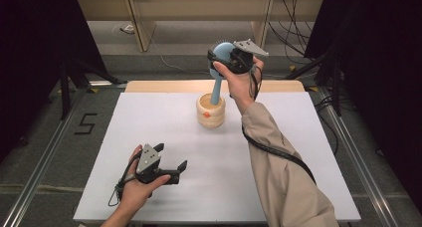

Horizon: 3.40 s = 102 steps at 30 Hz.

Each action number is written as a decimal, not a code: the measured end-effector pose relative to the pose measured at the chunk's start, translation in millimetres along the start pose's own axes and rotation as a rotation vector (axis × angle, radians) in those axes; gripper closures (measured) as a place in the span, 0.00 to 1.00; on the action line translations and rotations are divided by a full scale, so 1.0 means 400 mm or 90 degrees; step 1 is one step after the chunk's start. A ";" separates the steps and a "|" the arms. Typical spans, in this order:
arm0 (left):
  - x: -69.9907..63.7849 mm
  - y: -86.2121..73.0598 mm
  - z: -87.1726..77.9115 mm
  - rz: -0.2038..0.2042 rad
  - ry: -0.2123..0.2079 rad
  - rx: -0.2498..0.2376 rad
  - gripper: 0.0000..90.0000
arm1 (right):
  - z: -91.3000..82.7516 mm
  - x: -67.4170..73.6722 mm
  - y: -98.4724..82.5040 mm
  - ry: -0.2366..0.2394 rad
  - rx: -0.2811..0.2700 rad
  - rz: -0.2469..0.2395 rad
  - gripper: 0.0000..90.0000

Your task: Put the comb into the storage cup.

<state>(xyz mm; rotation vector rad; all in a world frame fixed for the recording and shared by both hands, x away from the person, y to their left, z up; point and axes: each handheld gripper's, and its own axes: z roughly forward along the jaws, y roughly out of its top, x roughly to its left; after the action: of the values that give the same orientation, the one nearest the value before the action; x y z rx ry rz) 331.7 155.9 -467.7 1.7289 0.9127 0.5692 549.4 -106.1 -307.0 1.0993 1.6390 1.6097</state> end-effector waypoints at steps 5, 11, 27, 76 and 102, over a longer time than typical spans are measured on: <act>0.001 0.000 0.000 0.000 0.000 0.000 0.01 | 0.005 0.002 -0.006 0.001 0.000 0.001 0.24; 0.000 0.000 0.000 -0.001 0.000 -0.001 0.01 | 0.009 0.006 -0.011 0.002 0.002 -0.003 0.24; 0.000 0.000 0.000 -0.001 0.000 -0.001 0.01 | 0.018 0.012 -0.023 0.005 0.009 -0.007 0.24; 0.001 -0.001 0.002 -0.001 -0.001 0.000 0.01 | 0.043 0.015 -0.055 -0.001 0.018 -0.016 0.23; 0.000 -0.001 0.002 0.000 -0.002 0.000 0.01 | 0.053 0.010 -0.075 -0.003 0.034 -0.020 0.23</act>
<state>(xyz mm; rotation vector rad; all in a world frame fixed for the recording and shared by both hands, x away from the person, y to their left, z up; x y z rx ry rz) 332.2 155.5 -468.6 1.7297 0.9113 0.5661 561.1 -89.7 -338.1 1.0982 1.6958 1.5505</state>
